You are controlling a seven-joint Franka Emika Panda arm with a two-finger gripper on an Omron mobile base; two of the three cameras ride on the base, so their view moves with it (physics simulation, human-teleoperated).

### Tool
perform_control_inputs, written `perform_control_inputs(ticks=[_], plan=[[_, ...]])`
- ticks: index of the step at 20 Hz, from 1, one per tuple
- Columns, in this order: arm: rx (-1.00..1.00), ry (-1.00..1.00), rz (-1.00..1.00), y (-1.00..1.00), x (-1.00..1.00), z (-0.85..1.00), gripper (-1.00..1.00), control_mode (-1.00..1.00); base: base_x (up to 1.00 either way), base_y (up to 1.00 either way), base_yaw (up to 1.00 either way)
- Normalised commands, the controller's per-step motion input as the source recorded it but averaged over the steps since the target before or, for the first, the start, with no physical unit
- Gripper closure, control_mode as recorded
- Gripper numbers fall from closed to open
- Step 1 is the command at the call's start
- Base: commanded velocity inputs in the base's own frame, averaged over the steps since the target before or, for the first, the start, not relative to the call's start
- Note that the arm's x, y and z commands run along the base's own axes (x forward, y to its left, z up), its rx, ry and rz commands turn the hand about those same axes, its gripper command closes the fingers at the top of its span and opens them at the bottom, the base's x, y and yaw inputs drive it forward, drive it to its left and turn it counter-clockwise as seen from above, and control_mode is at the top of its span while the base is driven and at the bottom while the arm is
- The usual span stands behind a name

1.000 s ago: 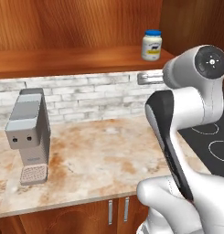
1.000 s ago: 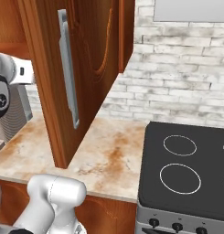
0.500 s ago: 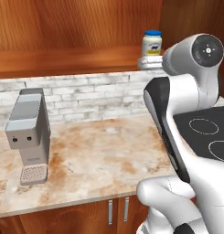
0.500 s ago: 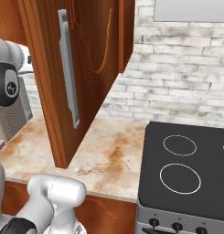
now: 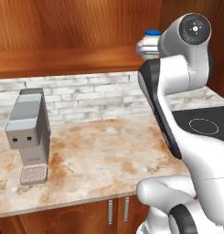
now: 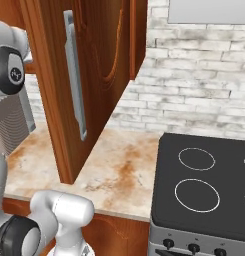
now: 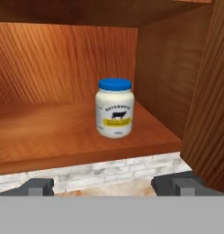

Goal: Take 2 condiments from the cabinet and move them on the counter near the stove.Make sure the condiments are lined up with each other, next to each other.

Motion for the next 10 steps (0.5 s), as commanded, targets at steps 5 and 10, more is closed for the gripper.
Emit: perform_control_inputs(ticks=[5, 10], plan=[[0.0, 0.0, -0.06, -0.2, 0.38, 0.05, -1.0, -1.0, 0.0, 0.0, 0.0], [0.0, 0.0, -0.03, -0.08, 0.41, 0.0, -1.0, -1.0, 0.0, 0.0, 0.0]])
